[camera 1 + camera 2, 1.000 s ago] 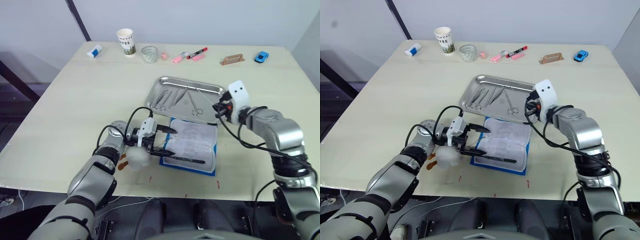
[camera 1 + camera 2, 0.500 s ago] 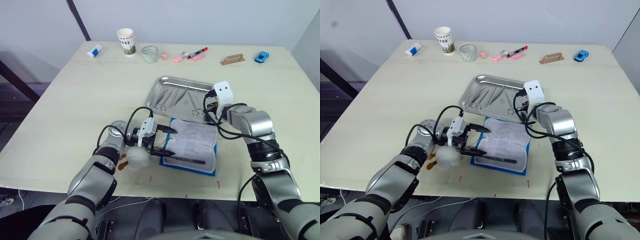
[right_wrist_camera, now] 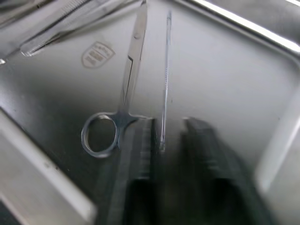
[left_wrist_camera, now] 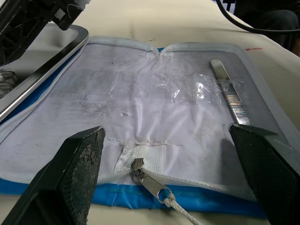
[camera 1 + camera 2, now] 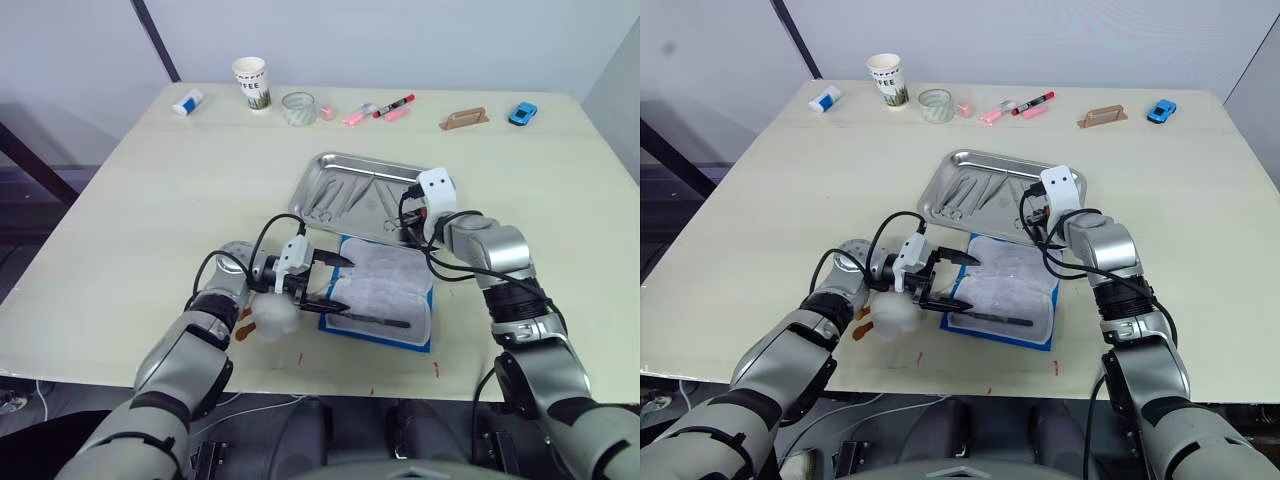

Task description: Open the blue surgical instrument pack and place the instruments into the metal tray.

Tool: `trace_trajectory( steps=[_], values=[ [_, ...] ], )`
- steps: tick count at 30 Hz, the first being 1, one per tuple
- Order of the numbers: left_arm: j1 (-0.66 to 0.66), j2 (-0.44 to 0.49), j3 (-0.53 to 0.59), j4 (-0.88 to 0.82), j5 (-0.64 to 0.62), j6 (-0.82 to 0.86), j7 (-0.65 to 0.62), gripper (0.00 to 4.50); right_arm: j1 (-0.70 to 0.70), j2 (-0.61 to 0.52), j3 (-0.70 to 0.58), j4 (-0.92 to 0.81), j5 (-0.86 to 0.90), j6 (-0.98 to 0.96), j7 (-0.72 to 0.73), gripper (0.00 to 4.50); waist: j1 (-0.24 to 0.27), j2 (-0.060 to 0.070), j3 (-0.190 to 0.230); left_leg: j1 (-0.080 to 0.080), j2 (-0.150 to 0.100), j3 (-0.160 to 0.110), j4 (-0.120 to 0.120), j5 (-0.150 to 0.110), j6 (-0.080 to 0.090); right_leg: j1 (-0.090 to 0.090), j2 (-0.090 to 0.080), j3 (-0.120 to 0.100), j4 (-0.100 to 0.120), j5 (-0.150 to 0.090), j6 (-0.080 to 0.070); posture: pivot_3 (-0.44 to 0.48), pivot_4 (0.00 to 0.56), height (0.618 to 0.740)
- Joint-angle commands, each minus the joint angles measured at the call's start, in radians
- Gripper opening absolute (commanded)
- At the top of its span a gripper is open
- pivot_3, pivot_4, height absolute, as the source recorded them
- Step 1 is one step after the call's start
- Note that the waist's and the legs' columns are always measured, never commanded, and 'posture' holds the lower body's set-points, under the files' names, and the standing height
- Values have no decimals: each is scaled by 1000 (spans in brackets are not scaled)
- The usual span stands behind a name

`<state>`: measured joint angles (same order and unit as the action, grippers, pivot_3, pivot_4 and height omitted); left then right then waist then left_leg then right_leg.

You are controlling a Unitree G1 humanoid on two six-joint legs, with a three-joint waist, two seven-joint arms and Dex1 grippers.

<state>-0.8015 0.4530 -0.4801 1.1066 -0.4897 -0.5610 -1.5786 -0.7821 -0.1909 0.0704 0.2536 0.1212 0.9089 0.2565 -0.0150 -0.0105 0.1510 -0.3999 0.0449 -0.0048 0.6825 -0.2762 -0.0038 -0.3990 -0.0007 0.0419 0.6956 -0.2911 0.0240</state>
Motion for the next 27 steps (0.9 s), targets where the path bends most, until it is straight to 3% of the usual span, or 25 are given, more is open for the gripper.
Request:
trace_trajectory(
  steps=[1, 2, 9, 15, 18, 24, 27],
  values=[
    [36, -1, -29, 22, 31, 1, -36, 4500, -22, -13, -3, -46, -2, -24, 16, 2777, 0, 0, 0, 0, 0, 0, 0, 0, 0, 0, 0, 0, 0, 0, 0, 0, 150, 725],
    [36, -2, -29, 22, 31, 2, -36, 4500, -22, -15, -6, -56, 2, -20, 19, 3204, 0, 0, 0, 0, 0, 0, 0, 0, 0, 0, 0, 0, 0, 0, 0, 0, 150, 725],
    [35, -7, -28, 20, 28, 4, -36, 4500, 36, -105, 3, -240, 53, -105, 181, 3204, 2, 0, 0, -1, 0, 0, 0, 0, 0, 0, 0, 0, 0, 0, 0, 0, 150, 725],
    [31, -9, -26, 26, 32, 3, -36, 4500, 295, -293, -7, -526, 231, -226, 545, 3204, 7, 0, 0, -1, 0, -1, 0, 0, 0, 0, 0, -1, -1, 0, 0, 0, 150, 725],
    [31, -9, -26, 26, 32, 3, -36, 4500, 394, -369, 7, -598, 280, -258, 652, 3204, 1, 1, 1, -2, -2, -3, 0, 0, 0, 1, 0, 1, -2, -1, 2, 0, 150, 725],
    [29, -9, -28, 29, 32, 4, -36, 4500, 530, -498, 117, -644, 213, -362, 770, 3204, -2, 0, 1, 1, -3, -3, 0, 0, 0, 2, 1, 3, -1, -3, 5, 0, 150, 725],
    [28, -10, -28, 31, 33, 3, -36, 4500, 549, -500, 159, -640, 191, -382, 765, 3204, 0, 0, 1, 0, -3, -3, 0, 0, 0, 2, 0, 3, -2, -3, 4, 0, 150, 725]
  ],
)
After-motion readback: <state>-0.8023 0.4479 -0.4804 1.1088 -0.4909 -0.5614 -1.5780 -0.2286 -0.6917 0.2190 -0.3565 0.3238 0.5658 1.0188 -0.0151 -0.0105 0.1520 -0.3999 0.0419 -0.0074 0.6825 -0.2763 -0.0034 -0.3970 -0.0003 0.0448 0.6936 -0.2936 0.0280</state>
